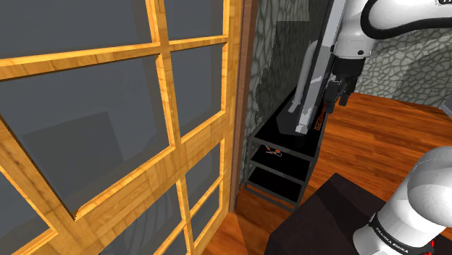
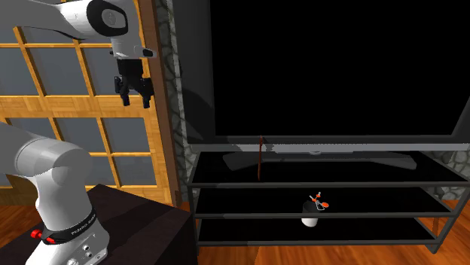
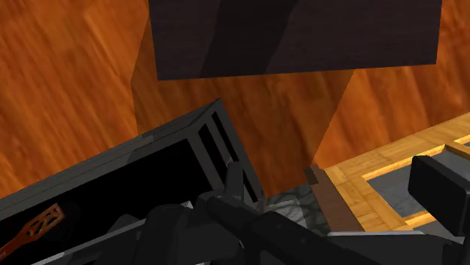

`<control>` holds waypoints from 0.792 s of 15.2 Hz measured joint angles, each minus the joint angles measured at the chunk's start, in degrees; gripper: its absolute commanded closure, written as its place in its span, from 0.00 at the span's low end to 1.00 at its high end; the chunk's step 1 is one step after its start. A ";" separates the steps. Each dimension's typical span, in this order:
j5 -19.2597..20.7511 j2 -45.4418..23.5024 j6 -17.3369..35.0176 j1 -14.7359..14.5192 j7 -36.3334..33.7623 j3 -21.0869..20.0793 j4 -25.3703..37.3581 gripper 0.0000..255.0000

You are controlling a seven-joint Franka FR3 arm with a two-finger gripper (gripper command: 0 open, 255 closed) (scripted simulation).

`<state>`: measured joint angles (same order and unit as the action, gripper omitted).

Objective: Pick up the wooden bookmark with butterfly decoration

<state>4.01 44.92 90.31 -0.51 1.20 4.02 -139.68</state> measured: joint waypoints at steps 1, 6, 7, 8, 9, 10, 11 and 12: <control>0.00 0.00 0.00 0.00 0.00 0.00 0.00 0.00; 3.59 6.69 8.67 2.00 7.73 7.26 -7.25 0.00; 4.60 7.71 10.93 2.57 9.93 9.48 -8.55 0.00; 5.34 8.45 13.55 2.93 11.83 11.47 -9.96 0.00; 6.10 9.42 16.39 3.37 13.68 13.51 -11.82 0.00; 6.74 10.35 18.43 3.77 15.66 15.57 -12.79 0.00; 7.50 10.63 21.12 4.11 17.83 18.04 -13.92 0.00; 8.16 10.71 23.70 4.32 20.07 20.59 -14.64 0.00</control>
<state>12.18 55.63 114.01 3.81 21.28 24.61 -154.31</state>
